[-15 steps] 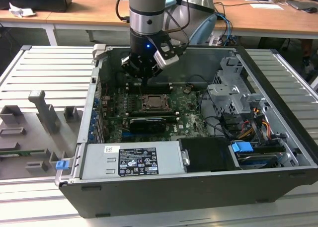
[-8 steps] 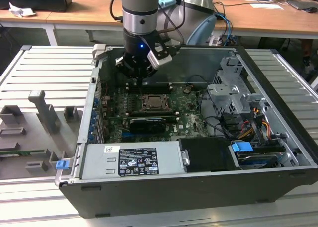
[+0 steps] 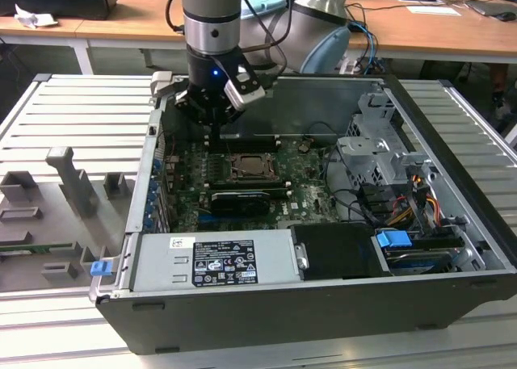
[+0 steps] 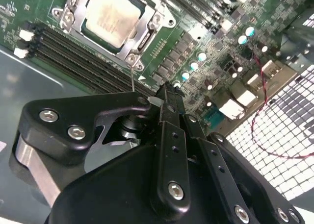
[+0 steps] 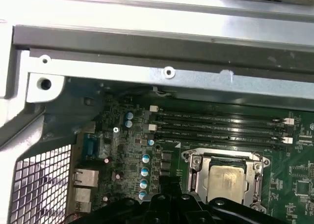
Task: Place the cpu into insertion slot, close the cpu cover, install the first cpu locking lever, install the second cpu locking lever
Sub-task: 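Install the first cpu locking lever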
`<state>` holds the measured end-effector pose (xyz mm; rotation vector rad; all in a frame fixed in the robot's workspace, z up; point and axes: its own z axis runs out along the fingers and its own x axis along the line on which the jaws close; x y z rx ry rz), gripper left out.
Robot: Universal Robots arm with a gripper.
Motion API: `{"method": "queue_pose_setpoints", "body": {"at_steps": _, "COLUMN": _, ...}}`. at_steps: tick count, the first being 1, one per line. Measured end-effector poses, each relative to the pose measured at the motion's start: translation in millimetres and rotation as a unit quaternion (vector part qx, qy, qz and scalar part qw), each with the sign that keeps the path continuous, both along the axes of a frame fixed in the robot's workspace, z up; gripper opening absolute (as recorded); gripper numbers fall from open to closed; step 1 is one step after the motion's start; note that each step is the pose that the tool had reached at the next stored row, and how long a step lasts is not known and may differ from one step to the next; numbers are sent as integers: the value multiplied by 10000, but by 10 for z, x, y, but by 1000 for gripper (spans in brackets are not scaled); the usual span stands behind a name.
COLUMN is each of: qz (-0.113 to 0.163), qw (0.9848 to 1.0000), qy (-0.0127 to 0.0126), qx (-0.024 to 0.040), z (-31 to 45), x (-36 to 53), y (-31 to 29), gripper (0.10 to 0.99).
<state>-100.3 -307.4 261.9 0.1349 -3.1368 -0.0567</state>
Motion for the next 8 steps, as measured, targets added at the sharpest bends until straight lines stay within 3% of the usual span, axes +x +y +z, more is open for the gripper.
{"method": "queue_pose_setpoints", "body": {"at_steps": 8, "qz": 0, "qw": 10000, "qy": 0, "qx": 0, "z": -17, "x": -2, "y": 121, "gripper": 106}}
